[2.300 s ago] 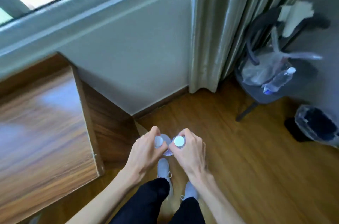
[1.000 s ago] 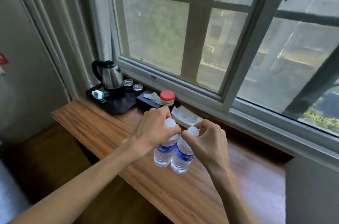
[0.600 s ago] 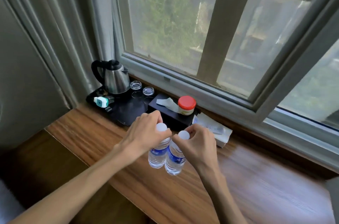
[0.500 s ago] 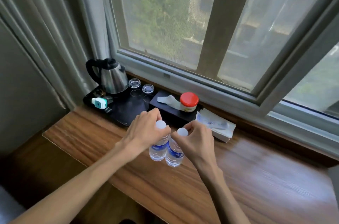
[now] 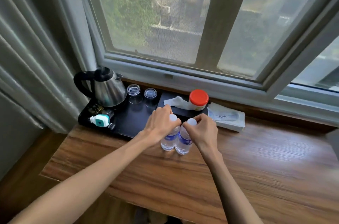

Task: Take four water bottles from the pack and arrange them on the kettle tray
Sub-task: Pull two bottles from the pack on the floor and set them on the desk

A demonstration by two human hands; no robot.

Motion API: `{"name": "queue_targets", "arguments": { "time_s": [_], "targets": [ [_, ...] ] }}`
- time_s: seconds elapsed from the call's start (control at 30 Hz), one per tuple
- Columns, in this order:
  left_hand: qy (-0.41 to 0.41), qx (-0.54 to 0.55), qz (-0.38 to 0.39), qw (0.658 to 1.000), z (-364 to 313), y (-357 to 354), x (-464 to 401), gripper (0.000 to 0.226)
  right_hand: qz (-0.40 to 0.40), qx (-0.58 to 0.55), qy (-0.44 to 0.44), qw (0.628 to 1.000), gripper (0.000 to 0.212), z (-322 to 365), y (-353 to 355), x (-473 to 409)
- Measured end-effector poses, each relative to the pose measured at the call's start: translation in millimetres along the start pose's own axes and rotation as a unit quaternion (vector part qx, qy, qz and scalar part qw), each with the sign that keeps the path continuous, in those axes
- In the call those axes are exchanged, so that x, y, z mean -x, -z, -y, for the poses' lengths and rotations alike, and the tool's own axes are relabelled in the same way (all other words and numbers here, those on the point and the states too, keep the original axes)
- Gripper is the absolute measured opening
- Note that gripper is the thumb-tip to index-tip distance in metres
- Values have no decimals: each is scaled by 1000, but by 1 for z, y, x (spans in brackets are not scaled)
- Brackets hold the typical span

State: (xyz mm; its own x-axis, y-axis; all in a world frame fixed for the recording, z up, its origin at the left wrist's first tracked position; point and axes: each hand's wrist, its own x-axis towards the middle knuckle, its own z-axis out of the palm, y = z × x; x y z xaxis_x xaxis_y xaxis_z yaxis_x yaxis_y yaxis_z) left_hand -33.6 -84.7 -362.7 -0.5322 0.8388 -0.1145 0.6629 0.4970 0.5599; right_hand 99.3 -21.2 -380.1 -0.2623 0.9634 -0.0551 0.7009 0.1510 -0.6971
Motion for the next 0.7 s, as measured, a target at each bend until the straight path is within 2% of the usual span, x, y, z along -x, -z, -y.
{"name": "queue_targets", "arguments": {
  "time_s": [0.2,0.4,0.57,0.7],
  "targets": [
    [-51,-16,-5,999,-3,3,-29,36,-30,18,2,999,28,15,-3,-19],
    [-63,-13,-8,998,-5,4,-50,37,-29,27,-6,999,27,27,-2,-34],
    [-57,0,-11,998,-6,1,-62,37,-16,39,3,999,34,31,-1,-43],
    [-60,11,-13,998,0,0,-68,33,23,67,10,997,35,31,2,-48]
  ]
}}
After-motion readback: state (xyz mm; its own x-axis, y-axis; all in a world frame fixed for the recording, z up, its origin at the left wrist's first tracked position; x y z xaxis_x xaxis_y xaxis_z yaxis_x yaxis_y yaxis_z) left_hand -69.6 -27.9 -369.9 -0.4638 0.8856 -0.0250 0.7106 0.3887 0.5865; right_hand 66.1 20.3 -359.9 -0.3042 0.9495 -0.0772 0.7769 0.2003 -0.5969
